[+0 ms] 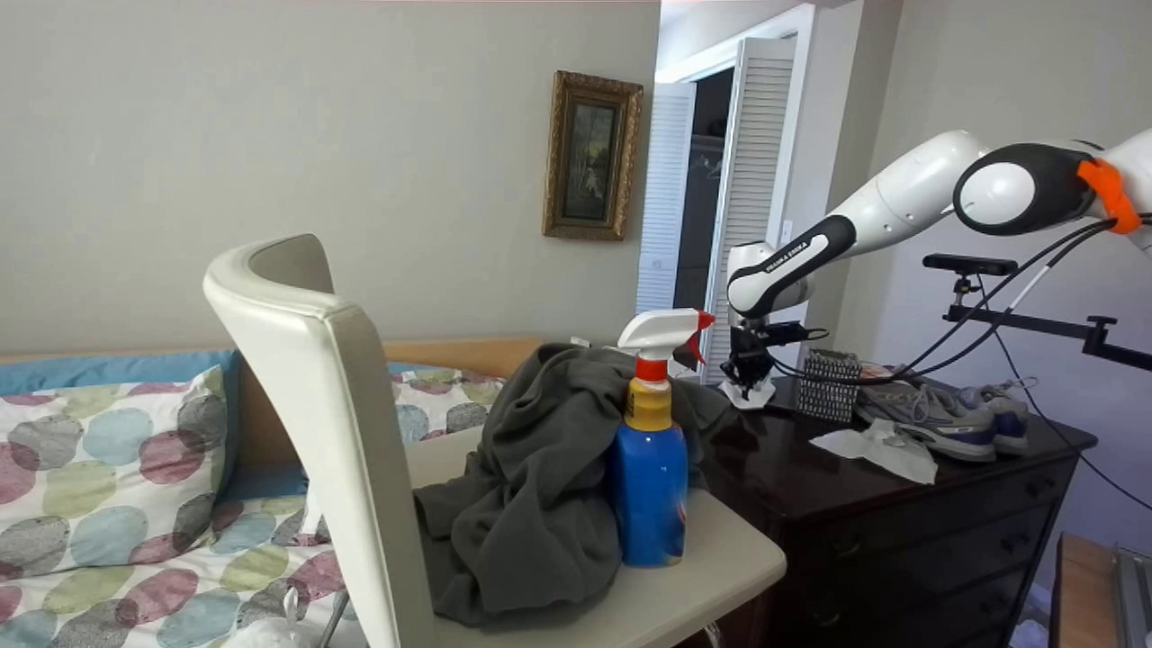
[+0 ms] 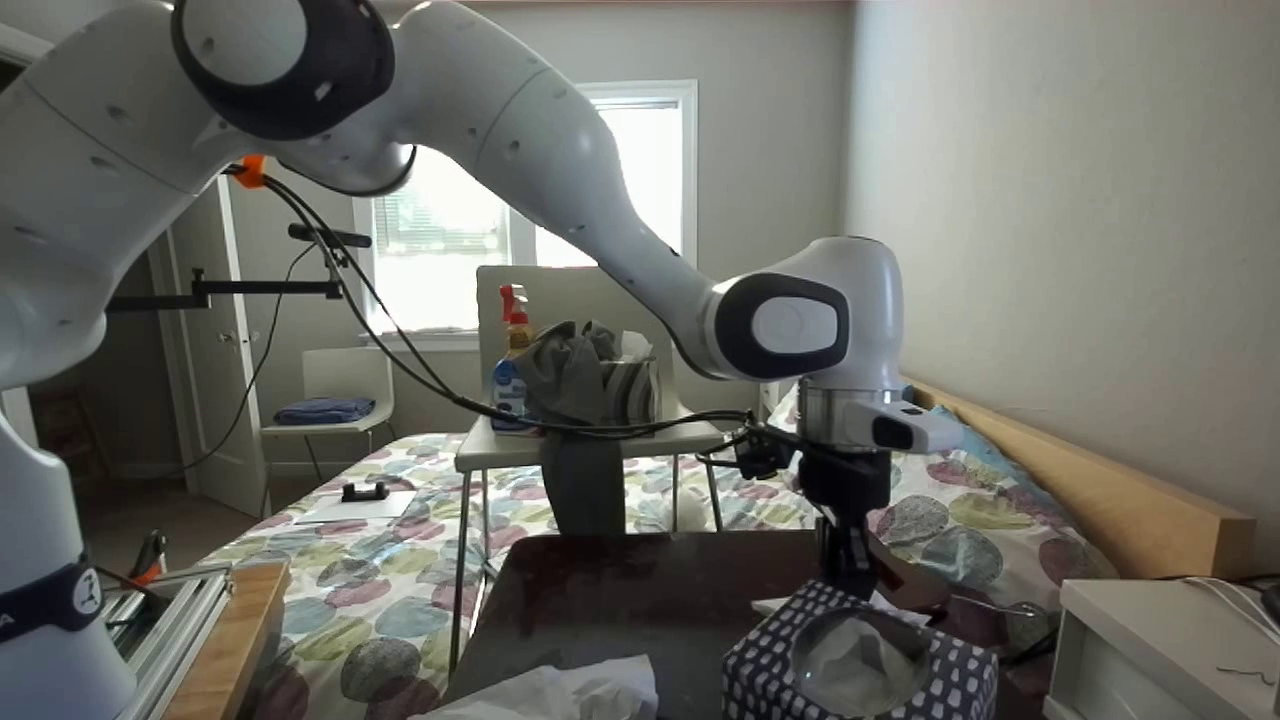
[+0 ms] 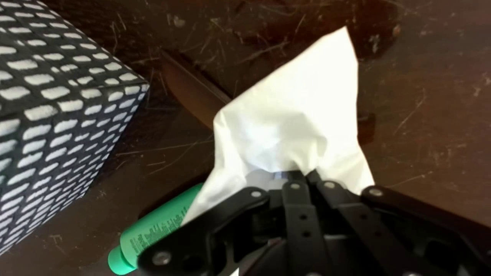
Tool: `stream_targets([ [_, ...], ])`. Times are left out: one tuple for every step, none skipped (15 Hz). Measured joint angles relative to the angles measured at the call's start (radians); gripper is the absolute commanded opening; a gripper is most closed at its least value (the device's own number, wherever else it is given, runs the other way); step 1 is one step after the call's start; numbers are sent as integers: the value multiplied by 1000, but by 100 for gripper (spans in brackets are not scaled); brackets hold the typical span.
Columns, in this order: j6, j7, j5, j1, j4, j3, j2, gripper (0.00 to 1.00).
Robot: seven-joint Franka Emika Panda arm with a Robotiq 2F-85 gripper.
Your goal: Use the tissue to wipe the coat hanger
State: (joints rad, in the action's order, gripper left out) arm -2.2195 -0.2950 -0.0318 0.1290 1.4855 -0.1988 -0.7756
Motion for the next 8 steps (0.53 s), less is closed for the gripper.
stream_targets([
  [0, 0, 2, 0, -7, 0, -5, 1],
  [2, -1, 2, 0, -12, 0, -8, 1],
  [3, -4, 2, 0, -13, -1, -8, 1],
  [7, -5, 2, 0, -13, -1, -8, 1],
  [15, -5, 2, 0, -14, -2, -8, 1],
  [30, -5, 1, 0, -15, -2, -7, 1],
  [47, -4, 1, 0, -14, -3, -5, 1],
  [67, -4, 1, 0, -14, -4, -3, 1],
])
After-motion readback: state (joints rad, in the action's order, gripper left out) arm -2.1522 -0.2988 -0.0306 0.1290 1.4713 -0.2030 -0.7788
